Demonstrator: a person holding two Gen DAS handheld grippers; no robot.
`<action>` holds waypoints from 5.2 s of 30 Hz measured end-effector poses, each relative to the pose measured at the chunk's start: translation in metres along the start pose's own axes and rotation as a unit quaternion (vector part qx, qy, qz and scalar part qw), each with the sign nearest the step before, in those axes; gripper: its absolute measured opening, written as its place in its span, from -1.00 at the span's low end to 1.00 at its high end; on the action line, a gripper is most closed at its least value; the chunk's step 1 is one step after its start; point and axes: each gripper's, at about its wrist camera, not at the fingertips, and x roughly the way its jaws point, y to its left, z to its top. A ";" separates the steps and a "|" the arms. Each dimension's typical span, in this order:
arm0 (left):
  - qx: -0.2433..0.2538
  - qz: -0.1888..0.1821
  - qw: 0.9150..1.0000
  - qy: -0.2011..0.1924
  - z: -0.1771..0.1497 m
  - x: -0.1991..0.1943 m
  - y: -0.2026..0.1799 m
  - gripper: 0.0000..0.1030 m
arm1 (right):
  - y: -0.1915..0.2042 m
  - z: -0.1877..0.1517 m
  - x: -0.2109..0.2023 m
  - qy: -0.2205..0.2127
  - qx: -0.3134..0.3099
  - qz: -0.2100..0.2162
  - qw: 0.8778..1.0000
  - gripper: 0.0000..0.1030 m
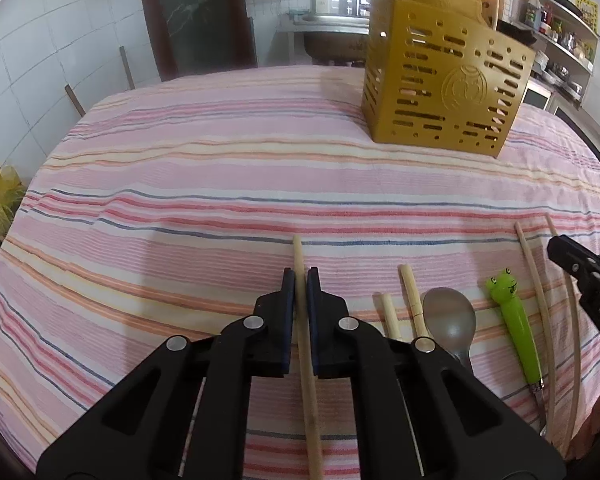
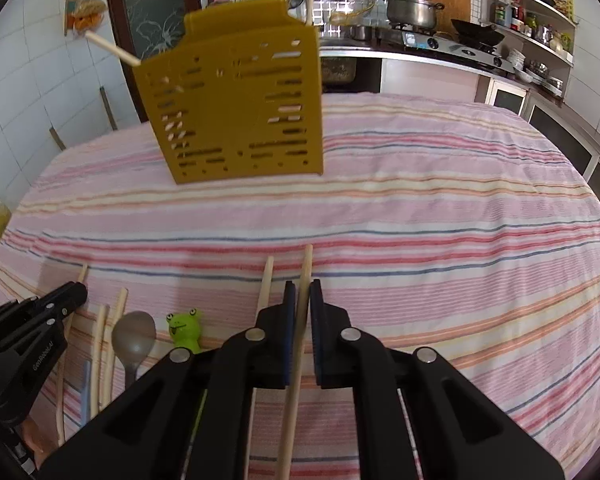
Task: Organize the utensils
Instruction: 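Close the left tool on another wooden chopstick and lift it, then carry the chopstick in the left tool to the yellow holder and insert it, then open the left tool and return it over the remaining utensils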
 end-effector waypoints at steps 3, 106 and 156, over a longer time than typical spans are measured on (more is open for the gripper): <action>-0.003 -0.004 1.000 -0.020 0.001 -0.014 0.003 -0.91 | -0.005 0.003 -0.011 -0.019 0.009 0.007 1.000 -0.88; -0.054 -0.026 0.964 -0.259 0.182 -0.056 0.028 -0.42 | -0.019 0.229 -0.044 -0.438 0.053 0.093 0.893 -0.88; -0.052 0.014 0.995 -0.079 -0.010 -0.030 0.063 0.89 | -0.024 -0.011 -0.025 -0.074 -0.021 0.001 0.997 0.56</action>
